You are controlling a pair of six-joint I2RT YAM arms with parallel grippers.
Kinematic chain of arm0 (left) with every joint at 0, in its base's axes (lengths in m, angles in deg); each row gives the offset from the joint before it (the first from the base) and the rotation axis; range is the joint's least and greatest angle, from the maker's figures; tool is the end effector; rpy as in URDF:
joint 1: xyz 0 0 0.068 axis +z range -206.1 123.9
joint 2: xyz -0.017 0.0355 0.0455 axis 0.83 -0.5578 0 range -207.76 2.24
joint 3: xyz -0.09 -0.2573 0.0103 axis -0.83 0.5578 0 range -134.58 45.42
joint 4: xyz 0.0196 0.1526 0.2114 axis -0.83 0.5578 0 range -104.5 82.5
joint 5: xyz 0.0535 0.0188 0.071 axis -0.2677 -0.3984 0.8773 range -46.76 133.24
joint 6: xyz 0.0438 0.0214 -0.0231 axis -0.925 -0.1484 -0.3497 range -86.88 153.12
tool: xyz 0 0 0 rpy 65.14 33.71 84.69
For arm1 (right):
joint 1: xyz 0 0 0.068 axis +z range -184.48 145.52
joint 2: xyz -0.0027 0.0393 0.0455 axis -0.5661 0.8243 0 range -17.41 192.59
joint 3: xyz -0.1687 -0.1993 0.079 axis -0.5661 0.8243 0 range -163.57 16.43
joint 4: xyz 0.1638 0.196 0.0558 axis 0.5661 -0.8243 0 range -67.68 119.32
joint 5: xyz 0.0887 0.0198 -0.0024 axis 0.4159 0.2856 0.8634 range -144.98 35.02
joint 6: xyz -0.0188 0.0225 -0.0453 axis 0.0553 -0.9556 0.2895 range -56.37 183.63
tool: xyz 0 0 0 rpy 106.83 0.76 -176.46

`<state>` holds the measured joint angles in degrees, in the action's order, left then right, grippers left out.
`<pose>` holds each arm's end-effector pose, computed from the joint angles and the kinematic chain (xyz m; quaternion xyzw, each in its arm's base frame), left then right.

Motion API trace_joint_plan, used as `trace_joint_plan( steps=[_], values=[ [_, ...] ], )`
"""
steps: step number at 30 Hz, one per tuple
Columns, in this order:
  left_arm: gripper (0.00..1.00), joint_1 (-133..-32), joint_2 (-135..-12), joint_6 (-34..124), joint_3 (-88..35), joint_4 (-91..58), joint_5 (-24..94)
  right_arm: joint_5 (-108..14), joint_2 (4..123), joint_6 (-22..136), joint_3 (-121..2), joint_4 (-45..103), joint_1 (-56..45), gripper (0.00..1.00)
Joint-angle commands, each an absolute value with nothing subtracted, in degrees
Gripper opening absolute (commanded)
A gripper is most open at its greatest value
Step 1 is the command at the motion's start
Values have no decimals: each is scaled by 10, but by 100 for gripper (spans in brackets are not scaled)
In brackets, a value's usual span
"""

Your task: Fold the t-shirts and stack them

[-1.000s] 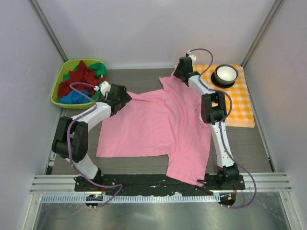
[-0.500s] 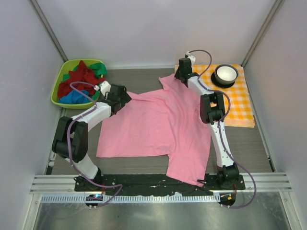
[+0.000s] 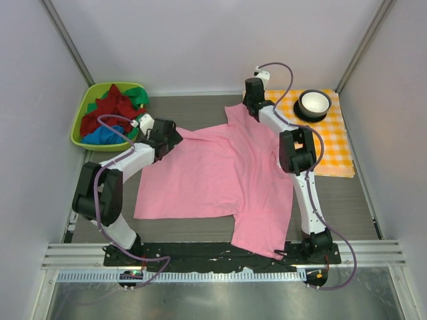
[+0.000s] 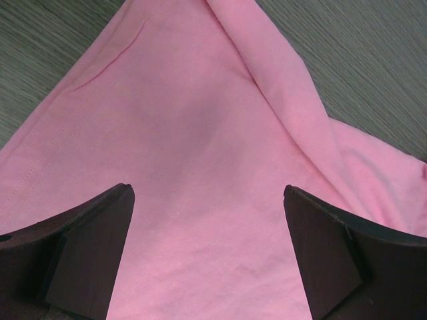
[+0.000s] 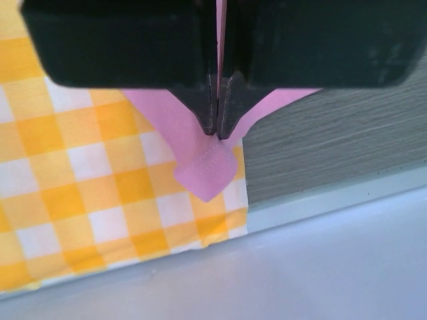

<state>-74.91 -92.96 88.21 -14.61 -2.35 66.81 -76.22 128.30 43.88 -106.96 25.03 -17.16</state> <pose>0.3368 -0.0997 0.2059 -0.3544 0.8433 -0.0621 0.3991 0.5608 0.1614 0.1766 0.1145 0.8340 0.0155 0.5394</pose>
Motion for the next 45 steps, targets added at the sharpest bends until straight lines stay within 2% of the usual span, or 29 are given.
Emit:
trace_joint_plan(
  steps=[1, 7, 13, 21, 23, 24, 25, 26, 27, 28, 30, 33, 38, 42, 45],
  values=[
    [100, -753, -924, 877, -143, -56, 679, -834, 1226, 466, -1057, 291, -171, 1],
    [100, -753, -922, 872, -141, -56, 681, -886, 1262, 472, -1081, 290, -170, 1],
    [100, -753, -917, 866, -136, -56, 683, -947, 1323, 483, -1155, 264, -177, 1],
    [100, -753, -924, 866, -134, -61, 680, -952, 1356, 486, -1208, 250, -195, 1],
    [100, -753, -926, 866, -134, -61, 681, -944, 1357, 488, -1213, 246, -195, 18],
    [100, -753, -926, 865, -131, -61, 681, -939, 1356, 486, -1212, 244, -195, 31],
    [100, -753, -924, 864, -130, -61, 681, -932, 1352, 483, -1205, 242, -195, 58],
    [100, -753, -920, 864, -128, -60, 681, -925, 1337, 481, -1198, 245, -195, 72],
    [100, -753, -911, 864, -122, -60, 679, -920, 1324, 481, -1189, 247, -195, 82],
    [100, -753, -903, 864, -120, -59, 678, -916, 1308, 482, -1160, 260, -193, 87],
    [100, -753, -872, 860, -112, -56, 671, -922, 1244, 496, -1121, 273, -185, 89],
    [100, -756, -836, 855, -107, -32, 660, -937, 1132, 519, -996, 281, -166, 91],
    [100, -763, -767, 841, -98, 53, 635, -1020, 933, 531, -812, 241, -116, 98],
    [100, -764, -728, 823, -82, 113, 607, -1030, 810, 450, -706, 86, -102, 98],
    [100, -764, -686, 828, -49, 119, 575, -974, 753, 372, -620, 18, -101, 98]
  ],
)
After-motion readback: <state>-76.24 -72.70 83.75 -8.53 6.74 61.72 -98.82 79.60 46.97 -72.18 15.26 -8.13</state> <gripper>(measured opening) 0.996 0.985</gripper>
